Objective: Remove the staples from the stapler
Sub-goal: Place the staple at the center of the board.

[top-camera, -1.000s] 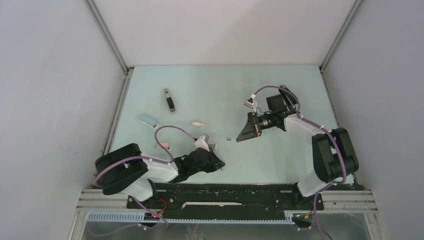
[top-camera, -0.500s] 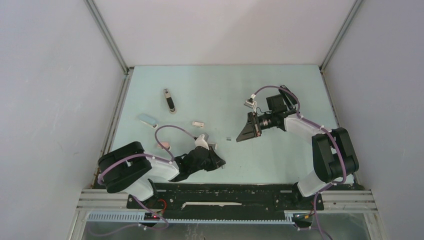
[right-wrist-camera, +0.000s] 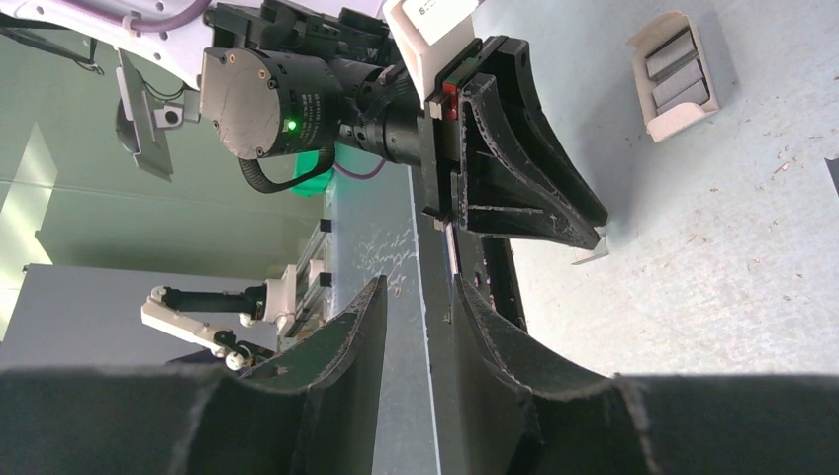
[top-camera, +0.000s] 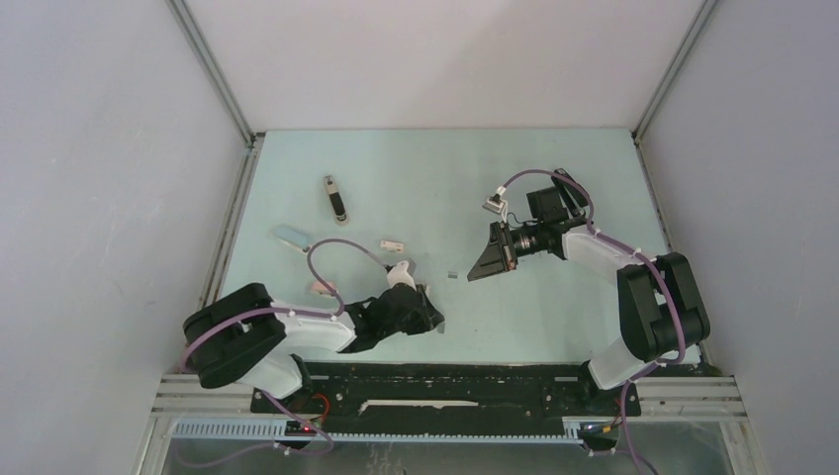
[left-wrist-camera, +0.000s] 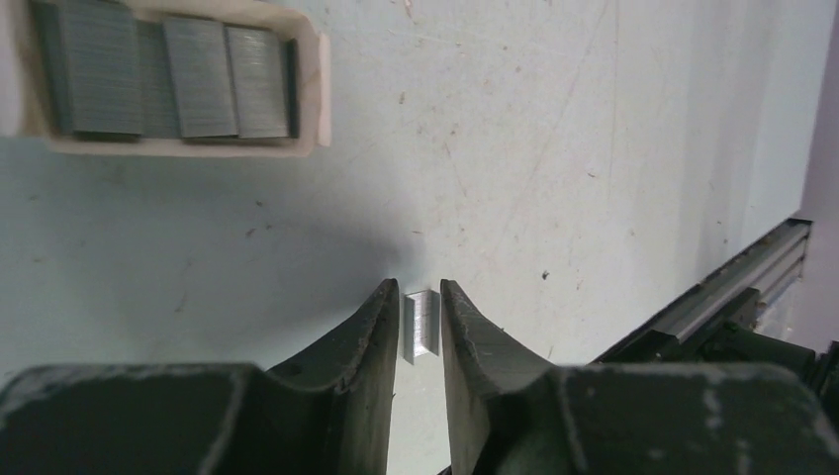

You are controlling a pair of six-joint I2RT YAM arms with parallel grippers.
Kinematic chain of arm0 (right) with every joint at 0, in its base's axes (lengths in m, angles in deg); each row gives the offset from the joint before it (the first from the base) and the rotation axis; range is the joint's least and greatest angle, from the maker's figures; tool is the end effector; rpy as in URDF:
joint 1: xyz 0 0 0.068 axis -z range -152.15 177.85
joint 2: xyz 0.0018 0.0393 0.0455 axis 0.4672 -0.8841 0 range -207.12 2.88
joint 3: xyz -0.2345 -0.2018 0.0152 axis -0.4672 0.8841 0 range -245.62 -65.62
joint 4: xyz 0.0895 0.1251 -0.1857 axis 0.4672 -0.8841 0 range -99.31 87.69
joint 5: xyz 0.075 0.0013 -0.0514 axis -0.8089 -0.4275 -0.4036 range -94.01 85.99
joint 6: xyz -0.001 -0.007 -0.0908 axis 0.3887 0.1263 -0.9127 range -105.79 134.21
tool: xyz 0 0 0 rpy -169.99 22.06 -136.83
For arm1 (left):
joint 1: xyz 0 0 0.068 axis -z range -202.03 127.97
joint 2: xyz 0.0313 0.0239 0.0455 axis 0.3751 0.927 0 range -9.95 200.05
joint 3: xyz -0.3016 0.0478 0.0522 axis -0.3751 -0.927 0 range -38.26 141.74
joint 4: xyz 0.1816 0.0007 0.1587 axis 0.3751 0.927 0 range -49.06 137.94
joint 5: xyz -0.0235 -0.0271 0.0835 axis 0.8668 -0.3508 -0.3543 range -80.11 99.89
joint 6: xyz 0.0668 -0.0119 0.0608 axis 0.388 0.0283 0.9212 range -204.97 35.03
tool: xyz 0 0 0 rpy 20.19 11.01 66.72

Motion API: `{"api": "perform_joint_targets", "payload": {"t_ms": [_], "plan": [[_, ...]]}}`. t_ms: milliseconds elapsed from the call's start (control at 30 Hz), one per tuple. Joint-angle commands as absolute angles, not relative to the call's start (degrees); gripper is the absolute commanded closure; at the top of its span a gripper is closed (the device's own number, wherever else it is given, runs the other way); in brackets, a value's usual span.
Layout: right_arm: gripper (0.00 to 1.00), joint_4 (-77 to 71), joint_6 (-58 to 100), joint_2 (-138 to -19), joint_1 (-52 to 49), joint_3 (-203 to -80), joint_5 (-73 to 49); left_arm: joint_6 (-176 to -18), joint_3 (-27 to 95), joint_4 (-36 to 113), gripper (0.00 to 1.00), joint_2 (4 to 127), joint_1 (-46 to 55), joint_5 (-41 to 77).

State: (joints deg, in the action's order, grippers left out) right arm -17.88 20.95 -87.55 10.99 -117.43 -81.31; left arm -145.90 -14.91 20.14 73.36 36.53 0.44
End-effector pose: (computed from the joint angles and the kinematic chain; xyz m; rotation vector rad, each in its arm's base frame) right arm 0.2524 0.1596 0.2484 -0.7532 2.1217 1.8505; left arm 0.1513 -0.2219 0.1527 -0.1448 2.4112 -0.8902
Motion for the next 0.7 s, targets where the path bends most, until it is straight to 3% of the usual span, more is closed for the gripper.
{"api": "perform_joint_targets", "payload": {"t_ms": [0, 167, 500, 667], "plan": [[0.61, -17.9, 20.2, -86.5, 11.1, -119.0, -83.0, -141.4, -14.3, 35.6, 0.70, 71.8, 36.0, -5.7], [0.61, -17.8, 20.2, -86.3, 11.0, -119.0, -83.1, -139.8, -13.3, 40.5, 0.67, 68.0, 36.3, -7.9], [0.61, -18.3, 18.1, -83.6, 11.1, -119.1, -82.3, -135.3, -7.9, 50.6, 0.47, 58.9, 42.7, -17.1], [0.61, -25.2, 11.5, -81.5, 11.5, -120.8, -78.9, -134.4, -6.4, 52.7, 0.26, 55.4, 45.2, -24.5]]}}
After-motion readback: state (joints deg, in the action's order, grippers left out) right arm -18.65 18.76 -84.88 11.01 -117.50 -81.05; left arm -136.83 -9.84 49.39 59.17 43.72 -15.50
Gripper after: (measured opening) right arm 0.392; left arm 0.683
